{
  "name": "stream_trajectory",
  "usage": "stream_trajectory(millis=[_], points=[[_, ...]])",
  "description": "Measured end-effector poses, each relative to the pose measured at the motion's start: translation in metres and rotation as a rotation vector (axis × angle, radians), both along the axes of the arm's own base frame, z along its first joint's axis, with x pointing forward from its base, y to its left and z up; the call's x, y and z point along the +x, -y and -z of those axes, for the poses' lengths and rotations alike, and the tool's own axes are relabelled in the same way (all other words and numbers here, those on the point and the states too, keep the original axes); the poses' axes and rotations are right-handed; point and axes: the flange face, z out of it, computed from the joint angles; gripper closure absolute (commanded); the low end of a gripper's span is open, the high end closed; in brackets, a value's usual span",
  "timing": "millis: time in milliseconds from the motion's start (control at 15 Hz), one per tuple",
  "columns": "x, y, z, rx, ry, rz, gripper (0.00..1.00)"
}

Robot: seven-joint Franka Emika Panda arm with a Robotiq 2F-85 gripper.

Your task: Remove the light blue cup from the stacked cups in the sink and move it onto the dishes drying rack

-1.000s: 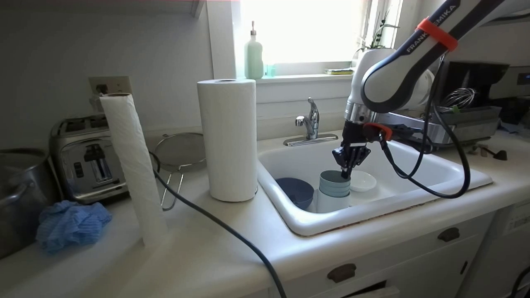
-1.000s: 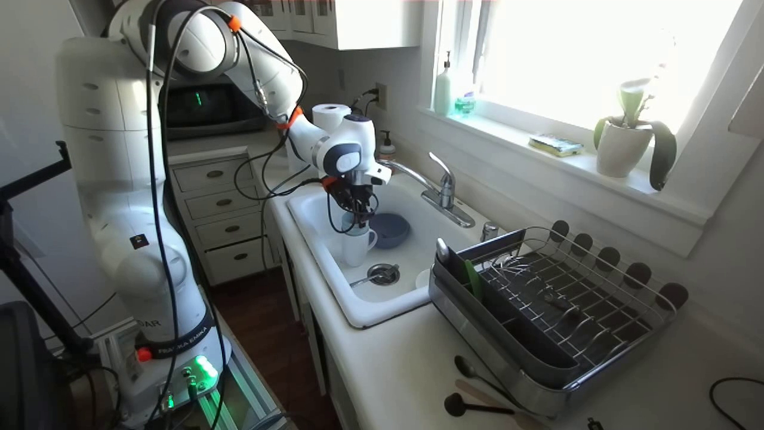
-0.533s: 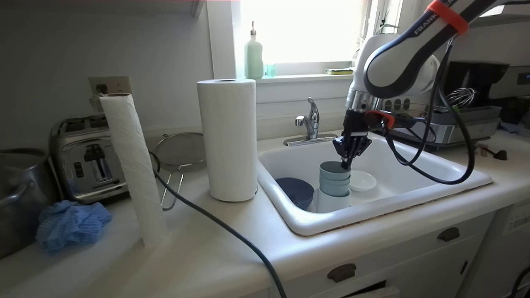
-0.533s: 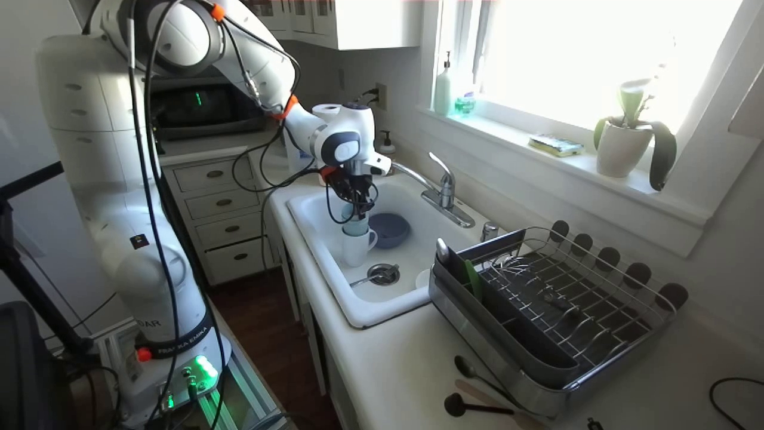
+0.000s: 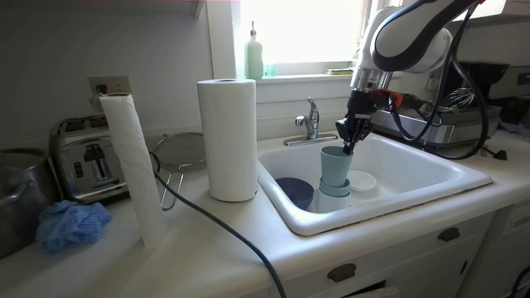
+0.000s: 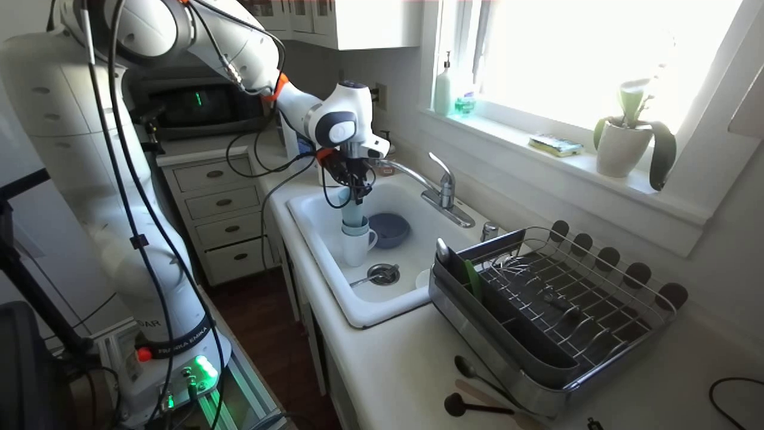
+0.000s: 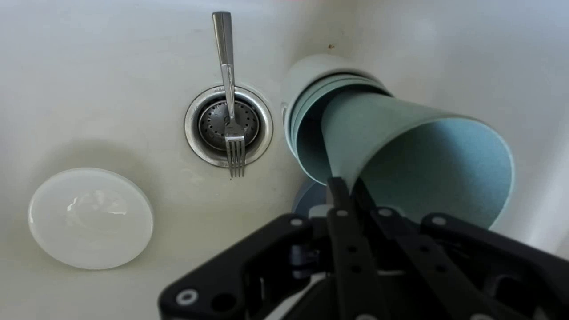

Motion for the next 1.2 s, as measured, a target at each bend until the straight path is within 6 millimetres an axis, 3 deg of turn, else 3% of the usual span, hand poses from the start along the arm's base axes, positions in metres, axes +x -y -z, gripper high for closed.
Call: stream_trajectory(millis=[267,600,800,1200], points=[[-0.008,0.005,-0.023,0.004,-0.020,0.003,0.99],[-0.032,0.031,-0.078,0.015,-0.033,0.041,0.99],[-0.049,0.063,-0.109,0.029,-0.034,0.095,0.99],[-0.070,0.153,-0.158,-0.012,0.070,0.268,0.99]])
